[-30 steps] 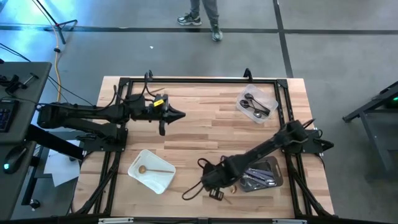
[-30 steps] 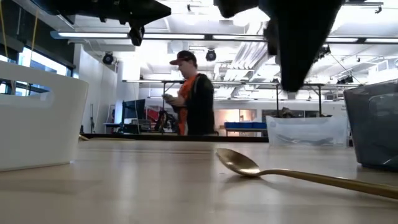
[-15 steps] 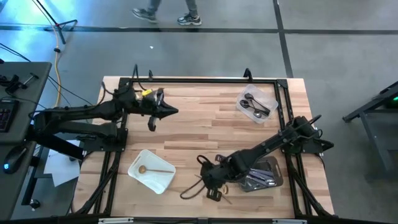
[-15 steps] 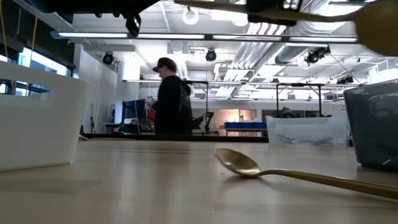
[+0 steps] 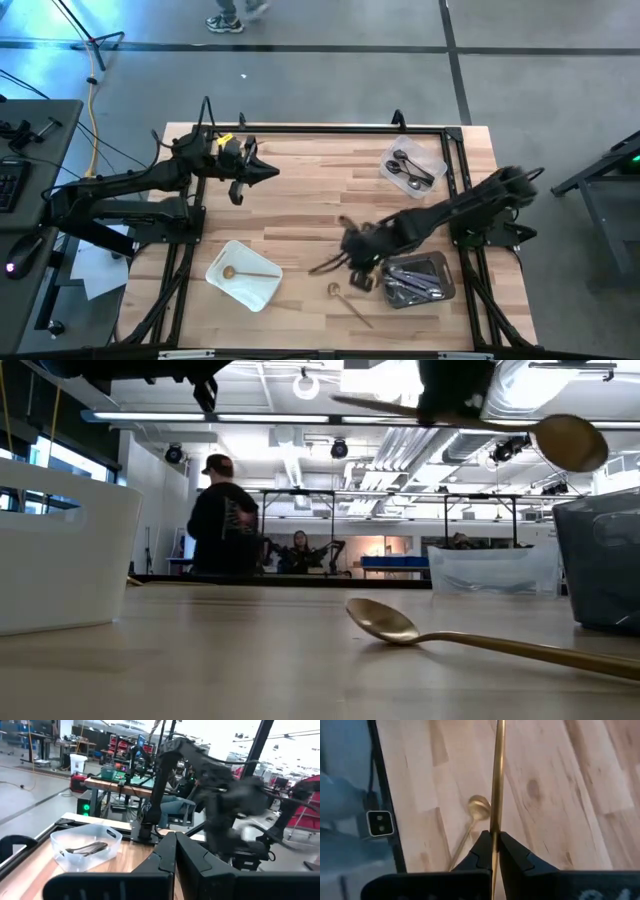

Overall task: Sort silverware by color (type)
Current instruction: Put the gold spoon into the white bin

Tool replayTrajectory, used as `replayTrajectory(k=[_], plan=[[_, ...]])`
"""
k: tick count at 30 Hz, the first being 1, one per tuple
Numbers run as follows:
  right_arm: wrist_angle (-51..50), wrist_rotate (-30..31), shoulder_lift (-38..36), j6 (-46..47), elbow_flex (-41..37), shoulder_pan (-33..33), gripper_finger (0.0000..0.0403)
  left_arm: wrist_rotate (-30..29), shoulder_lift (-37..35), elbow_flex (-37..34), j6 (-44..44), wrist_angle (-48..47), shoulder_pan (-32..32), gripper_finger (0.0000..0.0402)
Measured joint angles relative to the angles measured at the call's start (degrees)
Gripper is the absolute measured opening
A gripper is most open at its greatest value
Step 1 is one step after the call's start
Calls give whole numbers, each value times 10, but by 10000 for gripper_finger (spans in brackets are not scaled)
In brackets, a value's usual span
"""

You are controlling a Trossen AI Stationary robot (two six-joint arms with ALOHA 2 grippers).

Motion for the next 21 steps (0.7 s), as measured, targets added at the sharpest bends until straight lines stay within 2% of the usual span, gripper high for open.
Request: replayTrajectory(k=[6, 11, 16, 21], plan=[[208, 12, -167, 5, -199, -29, 0, -11, 0, 0, 0, 0, -1, 0], [344, 29, -254, -61, -300, -56, 0, -86, 1, 0, -1, 4, -4, 0], [437, 22, -277, -142, -340, -104, 0, -189, 16, 0, -30, 10, -30, 0], [472, 15, -265, -242, -322, -152, 0, -225, 45, 1, -35, 11, -69, 0]])
